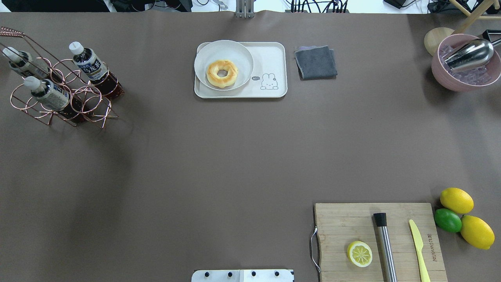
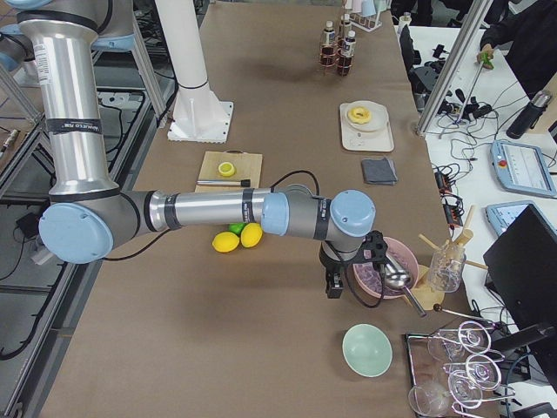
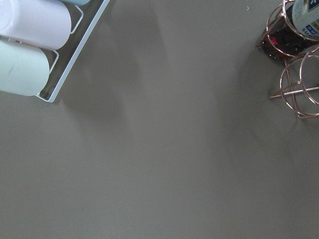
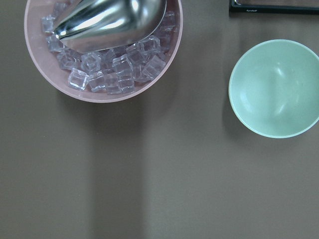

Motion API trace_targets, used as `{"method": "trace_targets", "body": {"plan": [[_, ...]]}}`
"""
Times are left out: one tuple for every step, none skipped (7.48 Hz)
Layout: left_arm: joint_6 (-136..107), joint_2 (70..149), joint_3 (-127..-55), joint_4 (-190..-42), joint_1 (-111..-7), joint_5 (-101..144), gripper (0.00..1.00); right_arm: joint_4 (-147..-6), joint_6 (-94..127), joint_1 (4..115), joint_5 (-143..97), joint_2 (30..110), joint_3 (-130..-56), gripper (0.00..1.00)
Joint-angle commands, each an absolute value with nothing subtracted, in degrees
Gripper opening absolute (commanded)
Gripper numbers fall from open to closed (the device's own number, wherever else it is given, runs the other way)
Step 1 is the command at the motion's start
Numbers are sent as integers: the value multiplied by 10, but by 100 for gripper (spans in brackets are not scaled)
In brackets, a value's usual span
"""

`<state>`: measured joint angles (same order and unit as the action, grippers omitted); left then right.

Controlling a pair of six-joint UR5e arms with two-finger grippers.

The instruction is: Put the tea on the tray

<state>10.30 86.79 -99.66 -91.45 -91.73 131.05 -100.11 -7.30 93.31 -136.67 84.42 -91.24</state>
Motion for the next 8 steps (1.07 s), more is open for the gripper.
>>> {"method": "trace_targets", "body": {"plan": [[103,871,-996,-914,-918,1310,98,-1001,-73,933,-1367,844,-912,100],[102,871,-996,-914,-917,1310,98,-1002,-73,933,-1367,844,-912,100],[102,871,-996,-914,-917,1310,98,-1002,-73,933,-1367,844,-912,100],[102,871,-996,-914,-918,1310,98,-1001,-73,933,-1367,843,-912,100],[102,871,-995,-914,-918,1310,98,-1001,-73,933,-1367,841,-913,100],[102,871,-994,-914,-918,1310,98,-1001,-73,933,-1367,839,-913,100],[102,871,-994,-914,-917,1310,98,-1001,-73,933,-1367,838,-913,100],[102,871,-993,-914,-918,1310,98,-1001,-73,933,-1367,838,-913,100]]}}
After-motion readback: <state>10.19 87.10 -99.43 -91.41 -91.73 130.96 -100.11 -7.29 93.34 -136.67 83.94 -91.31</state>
